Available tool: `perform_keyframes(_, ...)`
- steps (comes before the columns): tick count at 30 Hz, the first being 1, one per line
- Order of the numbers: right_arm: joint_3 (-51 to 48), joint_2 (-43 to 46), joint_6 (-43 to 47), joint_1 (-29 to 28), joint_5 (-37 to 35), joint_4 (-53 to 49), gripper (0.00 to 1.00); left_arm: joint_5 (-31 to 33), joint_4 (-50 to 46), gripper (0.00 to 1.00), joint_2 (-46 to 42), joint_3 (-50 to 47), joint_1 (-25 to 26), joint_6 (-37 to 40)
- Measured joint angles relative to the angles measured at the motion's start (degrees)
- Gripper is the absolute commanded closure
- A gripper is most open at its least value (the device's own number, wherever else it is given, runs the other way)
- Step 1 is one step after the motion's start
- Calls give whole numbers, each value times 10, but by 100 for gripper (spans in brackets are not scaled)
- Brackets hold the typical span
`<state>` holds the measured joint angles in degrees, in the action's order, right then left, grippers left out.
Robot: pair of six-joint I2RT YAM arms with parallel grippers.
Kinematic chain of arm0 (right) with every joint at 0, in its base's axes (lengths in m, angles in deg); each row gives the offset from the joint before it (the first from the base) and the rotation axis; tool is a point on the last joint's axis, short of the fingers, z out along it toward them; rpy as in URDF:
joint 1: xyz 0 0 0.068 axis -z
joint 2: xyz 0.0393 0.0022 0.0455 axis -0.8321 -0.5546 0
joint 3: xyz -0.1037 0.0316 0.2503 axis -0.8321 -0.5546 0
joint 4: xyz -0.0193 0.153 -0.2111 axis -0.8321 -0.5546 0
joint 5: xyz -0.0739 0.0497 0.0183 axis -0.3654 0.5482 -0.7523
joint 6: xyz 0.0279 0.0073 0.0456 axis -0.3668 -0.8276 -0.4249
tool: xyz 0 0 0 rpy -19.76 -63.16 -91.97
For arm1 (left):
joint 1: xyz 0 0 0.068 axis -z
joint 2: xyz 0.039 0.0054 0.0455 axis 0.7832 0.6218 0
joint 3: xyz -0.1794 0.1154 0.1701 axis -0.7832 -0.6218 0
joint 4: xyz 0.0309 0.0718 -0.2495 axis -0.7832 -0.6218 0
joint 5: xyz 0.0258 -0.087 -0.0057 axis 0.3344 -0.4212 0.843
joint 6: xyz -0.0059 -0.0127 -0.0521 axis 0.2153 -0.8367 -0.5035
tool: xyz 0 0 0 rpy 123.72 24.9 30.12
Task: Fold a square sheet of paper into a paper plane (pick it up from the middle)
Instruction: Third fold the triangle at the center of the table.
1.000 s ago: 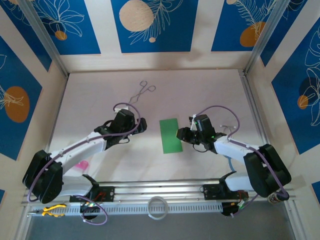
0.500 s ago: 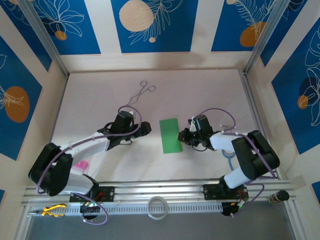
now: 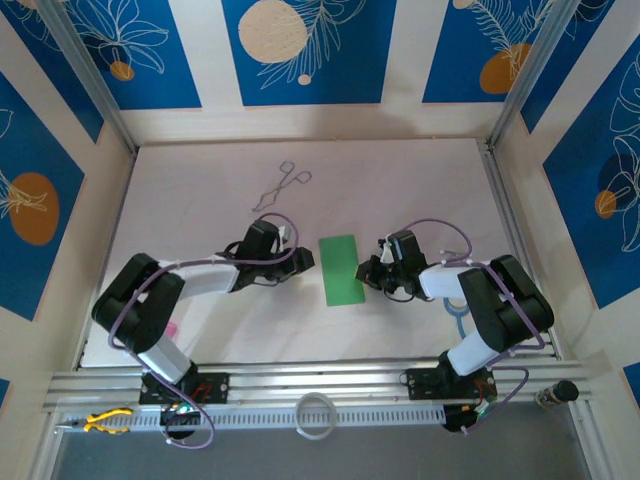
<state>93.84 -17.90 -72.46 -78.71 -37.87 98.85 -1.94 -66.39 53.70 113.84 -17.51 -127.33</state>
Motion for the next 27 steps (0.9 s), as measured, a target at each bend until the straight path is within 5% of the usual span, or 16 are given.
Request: perform_keyframes(27, 68, 29, 2, -15, 7, -108, 89, -26, -35, 53, 57, 63, 28, -14)
